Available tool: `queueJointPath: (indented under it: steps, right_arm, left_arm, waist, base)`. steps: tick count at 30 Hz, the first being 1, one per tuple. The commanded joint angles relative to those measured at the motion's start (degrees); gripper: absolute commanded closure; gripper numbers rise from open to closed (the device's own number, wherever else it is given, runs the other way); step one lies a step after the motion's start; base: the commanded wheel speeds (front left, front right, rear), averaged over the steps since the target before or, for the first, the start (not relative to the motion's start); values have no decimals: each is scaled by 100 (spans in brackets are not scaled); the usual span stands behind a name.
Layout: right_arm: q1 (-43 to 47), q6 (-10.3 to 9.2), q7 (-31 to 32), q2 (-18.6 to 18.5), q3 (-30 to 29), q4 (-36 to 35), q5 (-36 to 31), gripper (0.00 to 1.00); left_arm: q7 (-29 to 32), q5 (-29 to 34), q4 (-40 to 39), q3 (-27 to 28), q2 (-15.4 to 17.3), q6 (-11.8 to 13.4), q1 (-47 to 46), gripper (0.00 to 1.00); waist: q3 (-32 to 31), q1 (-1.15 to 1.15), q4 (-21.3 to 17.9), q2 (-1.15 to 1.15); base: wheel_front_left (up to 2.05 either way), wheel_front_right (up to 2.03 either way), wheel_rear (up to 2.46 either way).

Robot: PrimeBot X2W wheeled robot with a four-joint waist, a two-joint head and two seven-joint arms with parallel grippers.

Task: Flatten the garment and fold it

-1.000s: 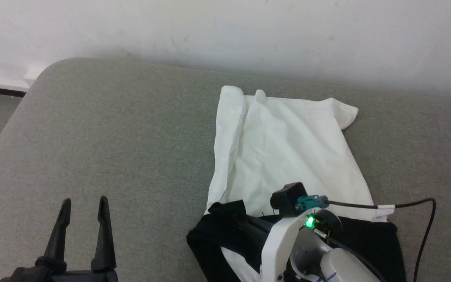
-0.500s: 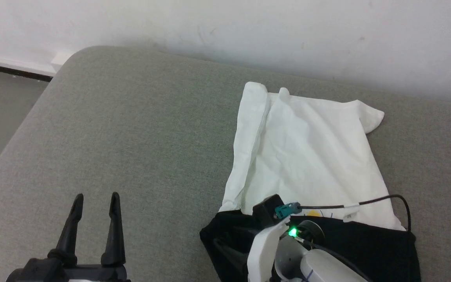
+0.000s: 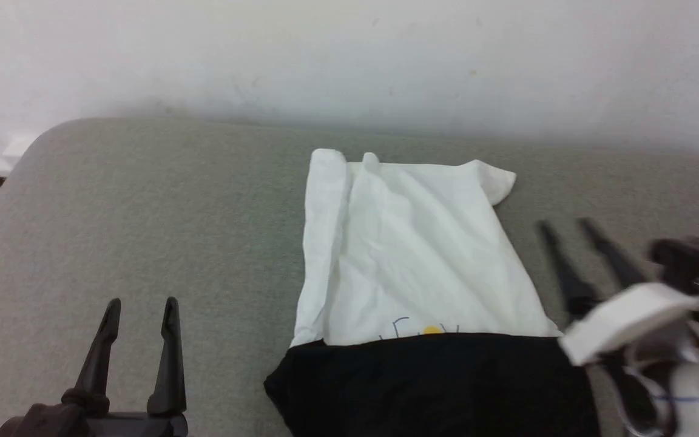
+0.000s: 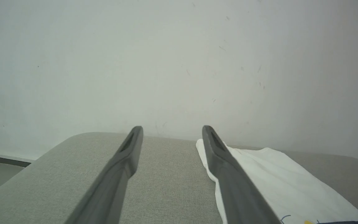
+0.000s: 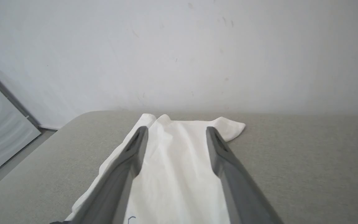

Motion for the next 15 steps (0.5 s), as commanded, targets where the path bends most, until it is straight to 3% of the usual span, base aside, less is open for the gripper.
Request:
queueJointPath:
  steps: [1,6,15]
  right_arm:
    - [291,-3,-125,43,-431,-451,-295,0]
    - [1117,-3,-596,87,-1515,-1436,-614,0]
    - [2167,-3,-1690,90,-1989,-1322,-363,0]
  left_arm:
    - [-34,-43,-35,29,38,11,77,0]
    - [-238,-43,37,97,50,41,205,0]
    - [-563,46,272,128,-64,174,515,0]
  waist:
    - [-86,0,-341,-1]
    - [-55,0,-639,-1]
    - [-2,0,-820,-1]
  base:
    - [0,0,0]
    - [0,0,0]
    - [0,0,0]
